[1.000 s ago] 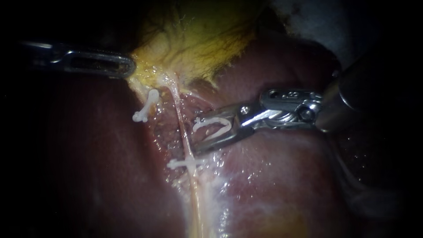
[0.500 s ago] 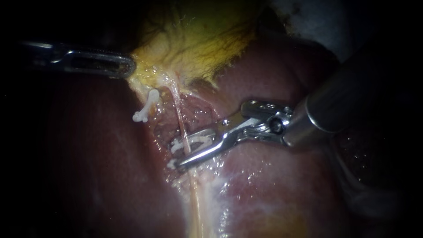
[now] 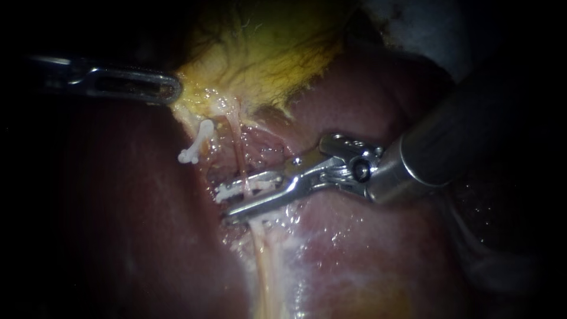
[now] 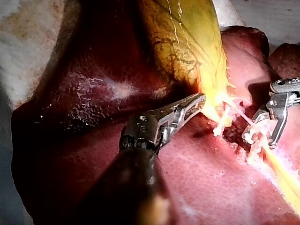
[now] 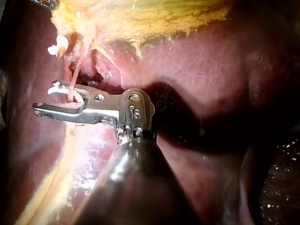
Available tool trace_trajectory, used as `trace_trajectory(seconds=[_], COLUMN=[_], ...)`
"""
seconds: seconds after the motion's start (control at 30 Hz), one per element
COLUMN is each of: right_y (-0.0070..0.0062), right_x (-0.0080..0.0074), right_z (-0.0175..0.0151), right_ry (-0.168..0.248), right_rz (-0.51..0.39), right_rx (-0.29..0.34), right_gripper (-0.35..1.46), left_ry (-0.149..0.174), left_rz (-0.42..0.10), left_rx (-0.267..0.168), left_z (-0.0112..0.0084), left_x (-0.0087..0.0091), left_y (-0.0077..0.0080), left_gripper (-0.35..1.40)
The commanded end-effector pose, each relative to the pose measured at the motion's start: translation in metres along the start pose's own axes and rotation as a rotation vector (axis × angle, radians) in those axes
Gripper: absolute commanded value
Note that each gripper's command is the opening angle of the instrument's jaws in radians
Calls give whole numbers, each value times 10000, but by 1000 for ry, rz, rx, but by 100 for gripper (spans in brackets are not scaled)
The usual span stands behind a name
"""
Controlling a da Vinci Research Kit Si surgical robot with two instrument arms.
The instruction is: Clipping second clip right tube
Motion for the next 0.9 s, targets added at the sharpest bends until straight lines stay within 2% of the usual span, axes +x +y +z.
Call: trace_trajectory(seconds=[0.03, 0.23, 0.57, 0.77, 0.9], right_y=[-1, -3, -3, -4, -4], right_x=[0, 0, -2, -3, -3], right_z=[0, 3, 5, 5, 6], right_ry=[-1, -2, -10, -72, -86], right_rz=[1, 13, 48, 67, 68], right_rx=[1, 2, 1, 43, 54], right_gripper=[27, -1, -35, -35, -35], left_ry=[0, 0, 0, 0, 0], left_rz=[0, 0, 0, 0, 0], left_rx=[-1, -1, -1, -1, -1], left_z=[0, 0, 1, 1, 1], left_x=[0, 0, 0, 0, 0], left_y=[0, 0, 0, 0, 0], left_gripper=[-35, -35, -35, -35, -35])
